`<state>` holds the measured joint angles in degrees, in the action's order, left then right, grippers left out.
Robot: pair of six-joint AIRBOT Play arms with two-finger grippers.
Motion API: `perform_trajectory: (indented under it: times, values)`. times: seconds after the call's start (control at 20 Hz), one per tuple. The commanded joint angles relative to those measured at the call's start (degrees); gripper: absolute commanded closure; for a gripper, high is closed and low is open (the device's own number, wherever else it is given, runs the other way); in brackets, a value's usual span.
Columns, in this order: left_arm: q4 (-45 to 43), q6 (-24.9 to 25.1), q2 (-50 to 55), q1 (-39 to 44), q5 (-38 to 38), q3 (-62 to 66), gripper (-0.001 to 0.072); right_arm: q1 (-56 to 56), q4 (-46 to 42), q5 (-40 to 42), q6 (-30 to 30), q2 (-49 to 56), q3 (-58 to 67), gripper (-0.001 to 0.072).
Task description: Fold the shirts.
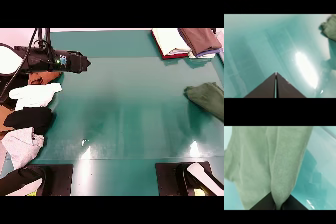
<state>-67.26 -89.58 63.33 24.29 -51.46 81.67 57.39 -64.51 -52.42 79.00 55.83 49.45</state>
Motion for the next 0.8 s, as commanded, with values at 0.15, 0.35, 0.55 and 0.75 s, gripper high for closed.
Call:
perform_trajectory:
  times: [0.15, 0.35, 0.55, 0.75]
  values:
    - [-0.02, 0.02, 0.00, 0.02, -0.02, -0.02, 0.0684, -0.59, -0.20, -2.75, 0.07, -8.41, -10.75, 0.0696]
    - [-0.13, 1.97, 0.00, 0.00, -0.04, -0.02, 0.0684, -4.57, -2.47, -6.34, 0.07, -10.38, -11.13, 0.0378]
    - [-0.26, 2.23, 0.02, 0.02, -0.44, -0.02, 0.0683, -3.50, -10.86, -6.95, 0.04, -13.90, -10.12, 0.0178]
    - [-0.20, 2.21, 0.00, 0.02, -1.64, -0.02, 0.0683, 0.44, -6.23, -8.02, 0.07, -16.90, -3.54, 0.0183]
